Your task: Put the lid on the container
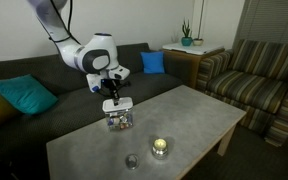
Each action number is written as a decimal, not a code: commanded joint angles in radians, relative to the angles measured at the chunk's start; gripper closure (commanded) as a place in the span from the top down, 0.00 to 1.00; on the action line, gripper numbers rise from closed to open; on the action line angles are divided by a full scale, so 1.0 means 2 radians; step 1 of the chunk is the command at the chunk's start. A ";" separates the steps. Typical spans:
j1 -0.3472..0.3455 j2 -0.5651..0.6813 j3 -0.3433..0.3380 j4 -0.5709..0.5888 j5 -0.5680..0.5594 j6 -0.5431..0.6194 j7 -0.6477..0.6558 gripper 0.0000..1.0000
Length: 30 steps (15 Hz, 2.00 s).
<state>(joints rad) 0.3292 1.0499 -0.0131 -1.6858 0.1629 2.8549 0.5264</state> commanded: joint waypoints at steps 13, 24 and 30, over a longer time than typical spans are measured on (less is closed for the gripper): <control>0.029 -0.068 -0.005 -0.117 0.012 0.126 -0.038 0.00; 0.008 0.013 0.004 0.016 0.012 0.037 -0.037 0.00; 0.010 0.048 -0.004 0.071 0.008 -0.010 -0.025 0.00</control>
<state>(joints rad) 0.3582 1.0837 -0.0224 -1.6279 0.1691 2.8888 0.4865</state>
